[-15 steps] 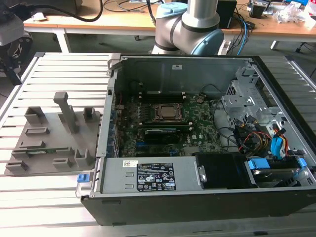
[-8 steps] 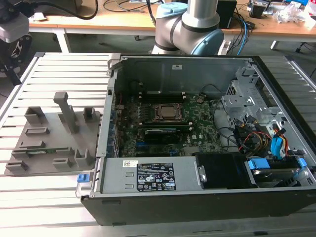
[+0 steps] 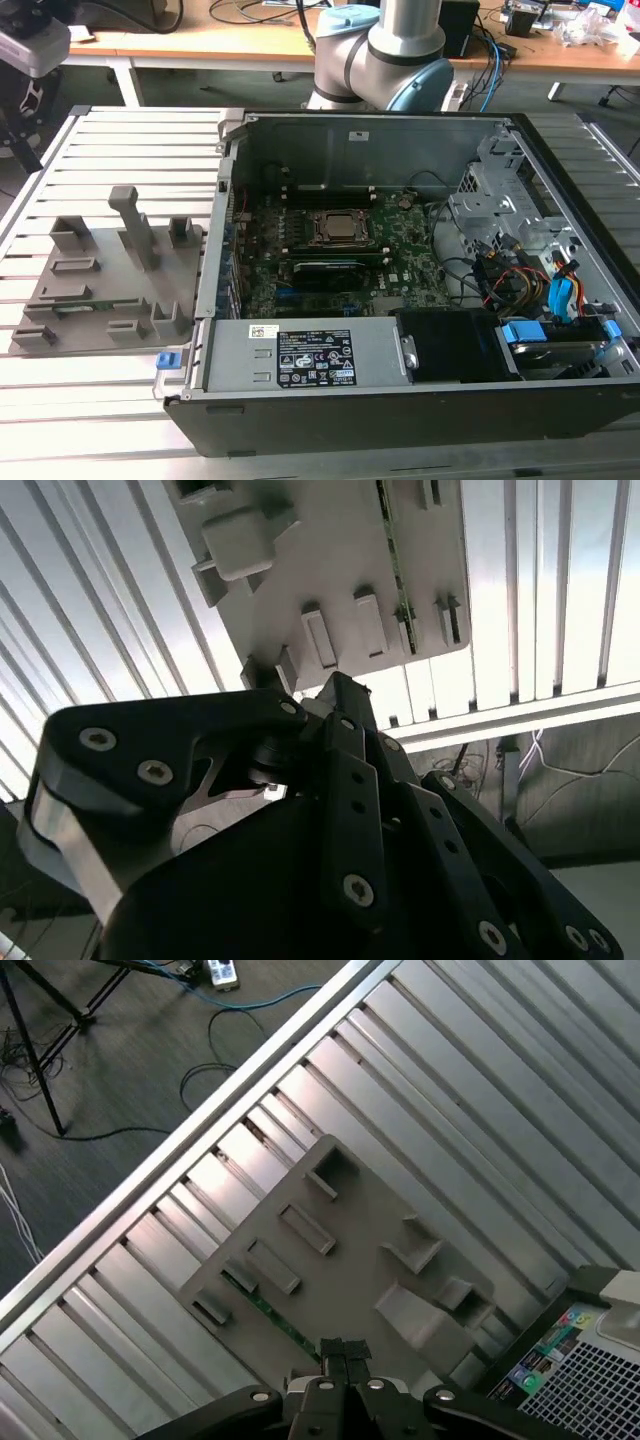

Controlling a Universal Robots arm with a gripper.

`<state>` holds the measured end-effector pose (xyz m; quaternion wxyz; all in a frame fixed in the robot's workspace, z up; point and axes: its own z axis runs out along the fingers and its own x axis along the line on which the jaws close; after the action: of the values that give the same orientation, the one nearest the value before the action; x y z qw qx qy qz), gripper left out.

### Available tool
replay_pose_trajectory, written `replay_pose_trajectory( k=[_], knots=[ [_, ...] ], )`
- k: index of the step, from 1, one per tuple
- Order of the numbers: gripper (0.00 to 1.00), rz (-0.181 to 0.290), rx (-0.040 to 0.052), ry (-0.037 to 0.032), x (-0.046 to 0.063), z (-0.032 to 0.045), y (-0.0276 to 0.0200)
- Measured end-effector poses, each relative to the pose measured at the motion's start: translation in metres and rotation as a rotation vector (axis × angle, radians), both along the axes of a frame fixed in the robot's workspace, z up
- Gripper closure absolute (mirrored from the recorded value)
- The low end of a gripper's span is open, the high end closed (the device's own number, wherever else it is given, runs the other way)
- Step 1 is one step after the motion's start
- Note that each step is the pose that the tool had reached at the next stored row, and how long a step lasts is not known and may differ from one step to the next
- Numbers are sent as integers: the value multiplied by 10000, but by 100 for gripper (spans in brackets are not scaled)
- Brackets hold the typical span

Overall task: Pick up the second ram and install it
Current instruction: 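Pick up the second ram and move it above second insertion slot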

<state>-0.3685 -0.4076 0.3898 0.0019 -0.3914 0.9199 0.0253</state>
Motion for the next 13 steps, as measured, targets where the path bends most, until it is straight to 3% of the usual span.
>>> replay_pose_trajectory(
  k=[8, 13],
  knots=[
    [89, 1309, 0, 0, 0, 0, 0],
    [89, 2457, 0, 0, 0, 0, 0]
  ],
)
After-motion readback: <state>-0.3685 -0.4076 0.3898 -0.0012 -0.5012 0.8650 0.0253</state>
